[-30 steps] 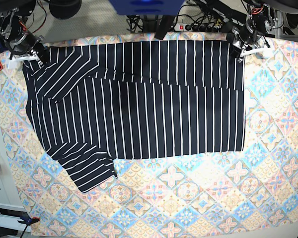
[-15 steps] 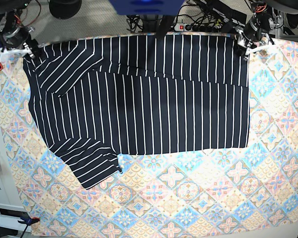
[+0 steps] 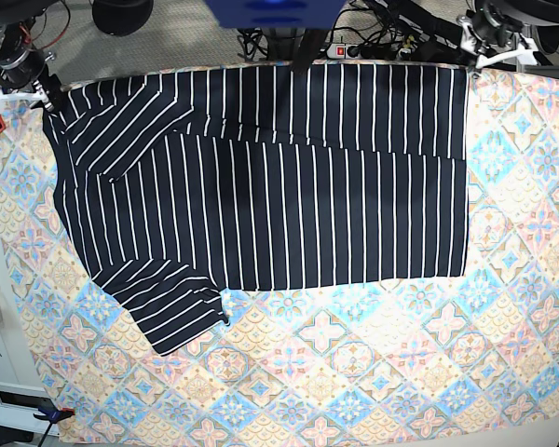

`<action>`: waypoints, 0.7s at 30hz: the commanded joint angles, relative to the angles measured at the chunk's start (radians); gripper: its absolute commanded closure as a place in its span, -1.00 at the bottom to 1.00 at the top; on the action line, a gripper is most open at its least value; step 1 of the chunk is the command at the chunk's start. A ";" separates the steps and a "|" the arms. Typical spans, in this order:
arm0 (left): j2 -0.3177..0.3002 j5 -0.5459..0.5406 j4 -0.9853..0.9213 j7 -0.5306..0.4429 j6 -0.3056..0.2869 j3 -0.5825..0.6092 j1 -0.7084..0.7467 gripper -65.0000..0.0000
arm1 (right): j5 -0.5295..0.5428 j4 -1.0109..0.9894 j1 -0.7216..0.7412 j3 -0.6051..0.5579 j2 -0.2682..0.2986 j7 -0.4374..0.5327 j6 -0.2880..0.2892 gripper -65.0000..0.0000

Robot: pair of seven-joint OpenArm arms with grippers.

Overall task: Fold the T-shirt properly
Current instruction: 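Open both grippers and raise them off the shirt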

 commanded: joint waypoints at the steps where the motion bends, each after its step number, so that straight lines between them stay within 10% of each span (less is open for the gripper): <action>1: -0.010 -0.013 0.029 0.013 -0.014 -0.033 -0.004 0.59 | -0.002 0.013 -0.001 0.015 0.018 0.012 0.003 0.32; 11: -0.013 -0.012 0.043 0.085 -0.014 -0.168 -0.099 0.59 | -0.072 0.015 0.023 0.129 0.015 0.005 0.003 0.31; 21: -0.014 -0.004 0.063 0.193 -0.014 -0.167 -0.331 0.59 | -0.114 0.128 0.118 0.000 0.052 0.004 0.003 0.32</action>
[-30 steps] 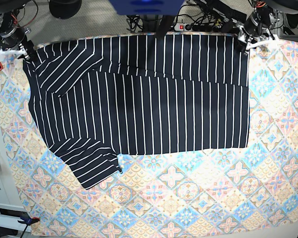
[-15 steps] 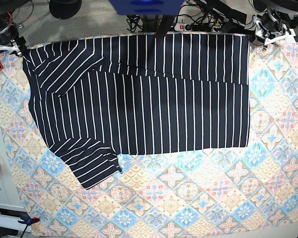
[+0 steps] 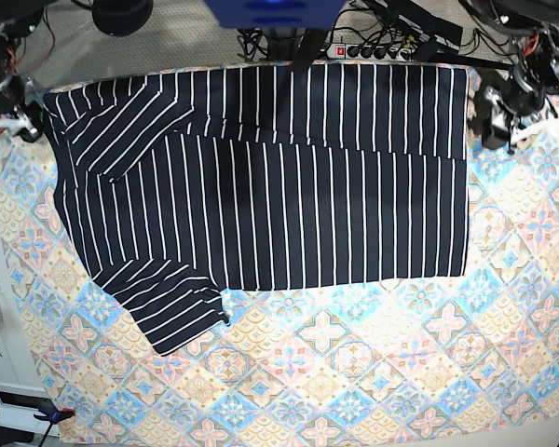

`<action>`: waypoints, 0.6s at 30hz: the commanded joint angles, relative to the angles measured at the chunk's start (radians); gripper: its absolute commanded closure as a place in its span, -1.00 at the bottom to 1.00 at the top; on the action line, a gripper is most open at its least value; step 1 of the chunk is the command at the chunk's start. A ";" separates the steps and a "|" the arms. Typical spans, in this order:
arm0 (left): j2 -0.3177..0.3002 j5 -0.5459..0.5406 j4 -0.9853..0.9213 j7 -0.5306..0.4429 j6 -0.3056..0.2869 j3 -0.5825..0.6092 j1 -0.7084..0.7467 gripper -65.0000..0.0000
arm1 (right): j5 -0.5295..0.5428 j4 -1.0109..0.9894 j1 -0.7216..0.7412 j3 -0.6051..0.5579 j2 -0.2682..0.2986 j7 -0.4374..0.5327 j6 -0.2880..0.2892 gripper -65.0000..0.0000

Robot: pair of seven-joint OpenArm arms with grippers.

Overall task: Fold the T-shirt properly
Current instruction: 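Open both grippers and raise them off the shirt, then move both grippers down to the shirt's side edges below the sleeves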

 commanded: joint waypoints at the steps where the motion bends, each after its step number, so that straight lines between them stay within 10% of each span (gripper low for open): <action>1: -0.014 -0.004 0.013 0.001 -0.007 -0.002 -0.019 0.59 | 0.006 0.035 0.018 -0.024 0.023 0.016 0.012 0.32; 18: -0.084 0.324 -0.226 0.003 -0.007 0.121 -0.463 0.59 | -0.323 0.025 0.333 -0.471 0.027 0.016 0.013 0.32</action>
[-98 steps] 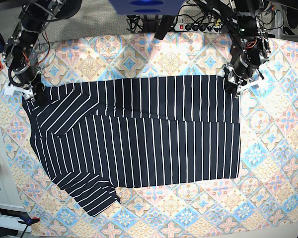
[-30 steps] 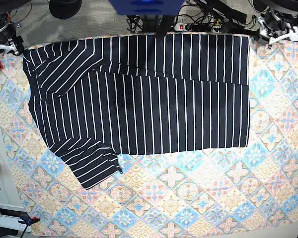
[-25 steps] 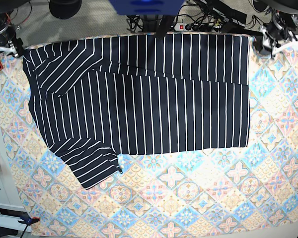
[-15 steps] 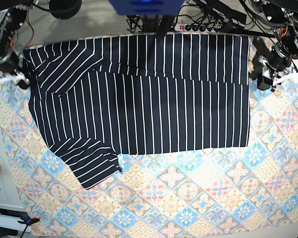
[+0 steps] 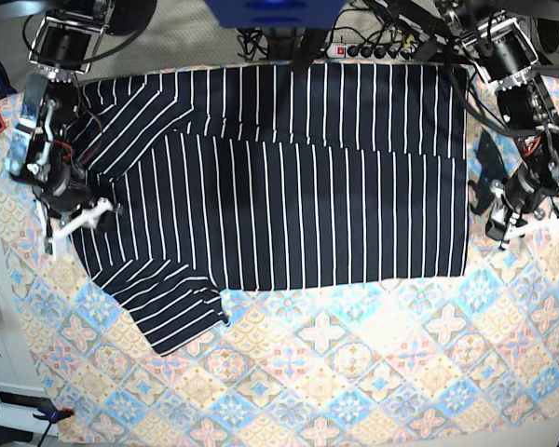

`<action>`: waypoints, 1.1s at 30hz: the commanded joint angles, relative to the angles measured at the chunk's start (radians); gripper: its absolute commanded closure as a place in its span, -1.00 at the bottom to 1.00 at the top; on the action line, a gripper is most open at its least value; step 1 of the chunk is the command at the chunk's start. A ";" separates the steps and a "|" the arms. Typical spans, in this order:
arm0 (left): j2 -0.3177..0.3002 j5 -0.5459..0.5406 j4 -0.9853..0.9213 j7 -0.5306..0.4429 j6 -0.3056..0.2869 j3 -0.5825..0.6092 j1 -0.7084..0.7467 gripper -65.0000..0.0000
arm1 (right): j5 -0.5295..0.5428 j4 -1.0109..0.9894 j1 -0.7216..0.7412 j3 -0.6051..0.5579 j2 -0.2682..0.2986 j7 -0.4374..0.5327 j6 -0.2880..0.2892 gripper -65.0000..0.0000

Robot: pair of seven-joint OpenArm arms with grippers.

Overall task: Fold the T-shirt properly
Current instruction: 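Move both grippers down to the shirt's side edges below the sleeves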

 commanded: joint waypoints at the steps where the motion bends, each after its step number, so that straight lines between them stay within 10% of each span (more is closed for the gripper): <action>1: -0.022 -0.014 -0.034 -0.007 -0.006 -0.003 -0.044 0.58 | -0.006 0.001 0.025 -0.006 0.016 0.010 0.001 0.32; 12: -0.046 0.131 -0.294 -0.013 -0.008 -0.003 -0.248 -0.06 | -0.009 -0.057 0.090 -0.019 0.016 0.010 0.001 0.32; 25: 0.009 0.255 -0.559 -0.174 -0.008 0.006 -0.353 -0.07 | -0.008 -0.054 0.087 -0.021 0.011 0.010 0.001 0.32; 33: 0.035 0.299 -0.562 -0.257 -0.008 0.241 -0.345 -0.07 | -0.006 -0.046 0.087 -0.021 0.011 0.010 0.001 0.32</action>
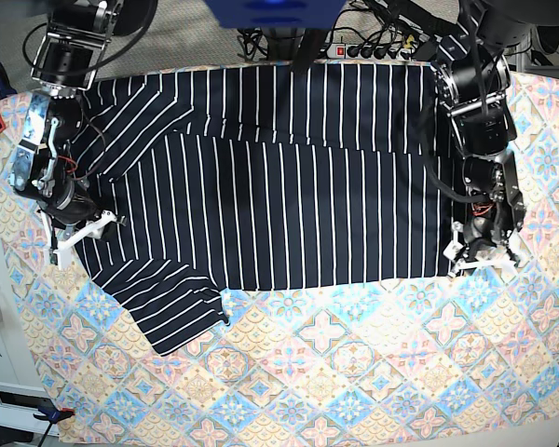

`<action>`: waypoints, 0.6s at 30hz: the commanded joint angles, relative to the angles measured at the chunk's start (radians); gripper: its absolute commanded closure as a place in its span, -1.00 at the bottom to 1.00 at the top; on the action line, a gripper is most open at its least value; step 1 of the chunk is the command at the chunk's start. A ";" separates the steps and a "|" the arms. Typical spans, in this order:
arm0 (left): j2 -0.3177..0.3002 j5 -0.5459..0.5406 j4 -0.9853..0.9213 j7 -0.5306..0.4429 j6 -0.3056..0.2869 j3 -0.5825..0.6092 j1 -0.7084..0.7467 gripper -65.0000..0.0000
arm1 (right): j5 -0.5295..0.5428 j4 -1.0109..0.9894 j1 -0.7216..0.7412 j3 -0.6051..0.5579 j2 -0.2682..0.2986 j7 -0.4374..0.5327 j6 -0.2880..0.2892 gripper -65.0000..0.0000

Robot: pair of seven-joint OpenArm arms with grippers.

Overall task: Fold the T-shirt properly
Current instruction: 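Move both grippers down to the shirt's side edges below the sleeves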

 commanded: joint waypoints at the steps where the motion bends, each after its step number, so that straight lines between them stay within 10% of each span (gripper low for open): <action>1: 0.007 -0.011 0.005 0.023 -0.001 0.023 -0.012 -0.07 | 0.012 0.022 0.017 0.004 0.014 0.018 0.005 0.32; 9: 0.037 -0.006 0.005 0.031 -0.001 0.058 -0.010 -0.02 | 0.014 0.023 0.016 0.006 0.014 0.018 0.005 0.32; 15: 0.038 -0.014 0.007 0.026 -0.001 0.087 0.011 0.89 | 0.014 0.023 0.017 0.006 0.014 0.018 0.005 0.32; 18: 0.038 -0.015 0.011 0.028 -0.001 0.082 0.027 1.00 | 0.009 0.019 0.017 0.006 0.014 0.018 0.005 0.32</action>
